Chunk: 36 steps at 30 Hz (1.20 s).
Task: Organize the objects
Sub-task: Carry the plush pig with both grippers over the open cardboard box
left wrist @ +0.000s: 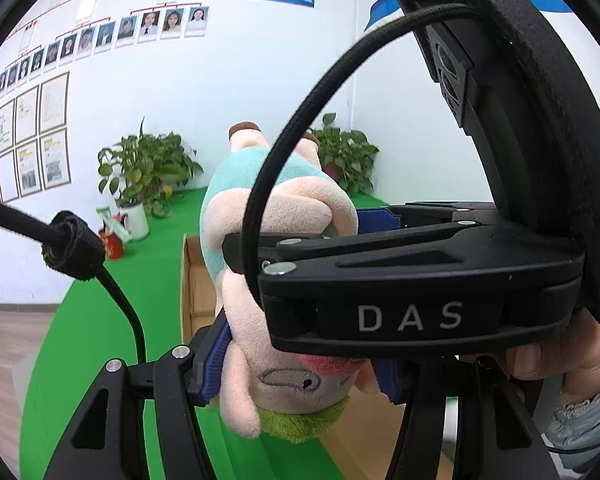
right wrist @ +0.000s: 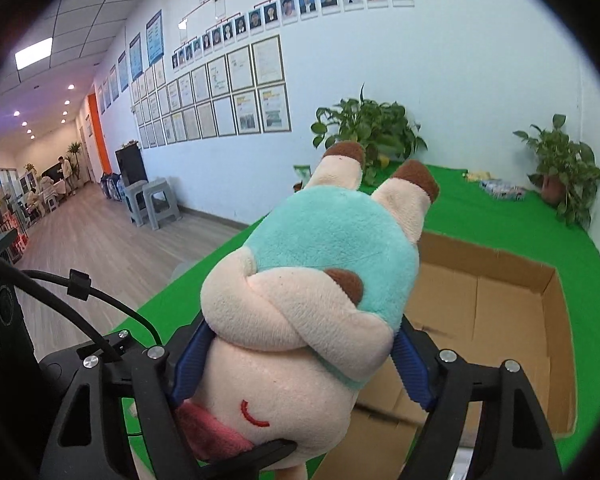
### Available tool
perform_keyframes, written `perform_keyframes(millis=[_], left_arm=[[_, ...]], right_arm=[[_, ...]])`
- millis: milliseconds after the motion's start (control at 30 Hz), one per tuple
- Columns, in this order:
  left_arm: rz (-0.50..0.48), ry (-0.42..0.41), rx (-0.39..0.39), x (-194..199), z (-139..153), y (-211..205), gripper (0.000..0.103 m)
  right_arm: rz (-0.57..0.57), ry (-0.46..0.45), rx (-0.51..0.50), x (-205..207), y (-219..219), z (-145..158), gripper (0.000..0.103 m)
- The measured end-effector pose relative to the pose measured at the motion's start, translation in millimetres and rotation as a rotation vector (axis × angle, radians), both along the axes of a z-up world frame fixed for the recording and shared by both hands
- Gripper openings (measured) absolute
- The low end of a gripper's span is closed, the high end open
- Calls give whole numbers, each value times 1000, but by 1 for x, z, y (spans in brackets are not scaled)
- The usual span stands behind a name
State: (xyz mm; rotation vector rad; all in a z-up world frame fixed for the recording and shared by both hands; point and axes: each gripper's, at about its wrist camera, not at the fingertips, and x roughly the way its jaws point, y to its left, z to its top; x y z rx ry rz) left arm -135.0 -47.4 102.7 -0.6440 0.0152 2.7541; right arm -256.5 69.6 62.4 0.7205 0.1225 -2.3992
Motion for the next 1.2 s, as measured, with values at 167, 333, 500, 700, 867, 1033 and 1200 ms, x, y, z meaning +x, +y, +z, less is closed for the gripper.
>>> perform_keyframes(millis=[167,333,500,700,867,1033,1200], left_arm=[[2,19,-13,-46,18,6,57],[20,14,-19,-92,23,5,57],[38,-28,-21,-153,11,0,57],[62,-88,-40,-191,-9,-3,57],[74,-149,-36,-221,-39,-5,57],[97,-242,-24,-224,-76,-24,57],[102,-310,18,-220,-111,-54,57]], right_arm=[[-12,34,-10,-22,5,10,78],[-6,38,-10,-45,-4,12,78],[-4,16,-12,-63,-8,0,78],[31,-41,-24,-87,-13,-22,78],[45,-110,-20,-104,-18,-46,78],[66,-206,-17,-121,-21,-73,77],[93,-266,3,-126,-29,-92,77]])
